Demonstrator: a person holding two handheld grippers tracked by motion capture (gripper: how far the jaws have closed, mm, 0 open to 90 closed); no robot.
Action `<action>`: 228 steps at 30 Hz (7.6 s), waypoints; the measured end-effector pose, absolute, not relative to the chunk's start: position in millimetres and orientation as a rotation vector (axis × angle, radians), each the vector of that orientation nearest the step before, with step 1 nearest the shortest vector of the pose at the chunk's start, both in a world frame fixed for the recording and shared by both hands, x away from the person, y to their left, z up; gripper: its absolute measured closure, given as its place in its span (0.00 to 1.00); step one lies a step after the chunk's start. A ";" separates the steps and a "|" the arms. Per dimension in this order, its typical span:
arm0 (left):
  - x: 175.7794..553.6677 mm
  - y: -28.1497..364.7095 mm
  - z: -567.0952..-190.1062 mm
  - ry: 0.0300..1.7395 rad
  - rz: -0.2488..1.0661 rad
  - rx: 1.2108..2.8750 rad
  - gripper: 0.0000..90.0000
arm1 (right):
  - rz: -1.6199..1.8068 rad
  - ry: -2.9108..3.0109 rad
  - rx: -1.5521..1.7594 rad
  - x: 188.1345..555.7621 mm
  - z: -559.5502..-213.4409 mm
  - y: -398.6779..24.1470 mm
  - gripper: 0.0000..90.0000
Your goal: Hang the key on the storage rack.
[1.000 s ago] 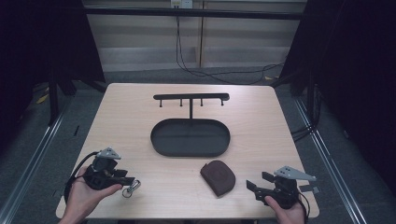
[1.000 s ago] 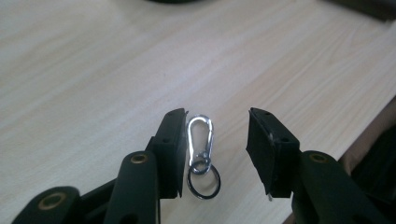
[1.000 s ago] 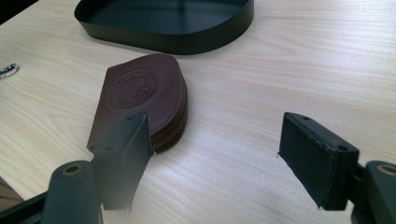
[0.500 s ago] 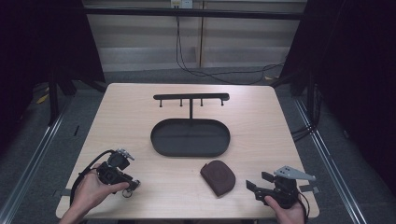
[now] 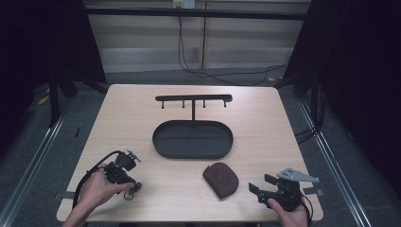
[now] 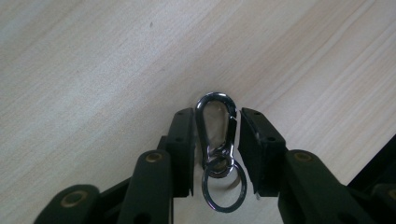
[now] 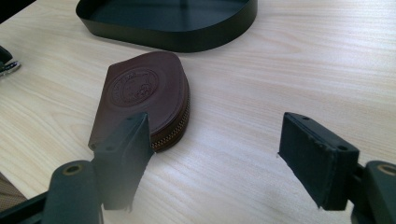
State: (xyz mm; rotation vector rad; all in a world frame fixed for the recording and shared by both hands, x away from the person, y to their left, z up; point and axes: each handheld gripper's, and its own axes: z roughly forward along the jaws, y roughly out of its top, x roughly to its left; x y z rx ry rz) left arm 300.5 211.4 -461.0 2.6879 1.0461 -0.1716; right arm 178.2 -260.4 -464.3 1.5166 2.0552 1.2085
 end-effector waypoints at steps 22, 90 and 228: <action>296.2 181.1 -462.6 0.992 -0.034 2.903 0.74 | 1.210 2.057 1.511 177.7 -463.9 -260.3 0.28; 330.2 176.7 -367.7 1.041 -0.044 2.796 0.76 | 1.213 2.057 1.519 179.0 -464.4 -260.8 0.28; 490.6 99.3 -274.2 1.263 0.061 2.689 0.75 | 1.259 2.078 1.497 176.9 -463.4 -261.2 0.28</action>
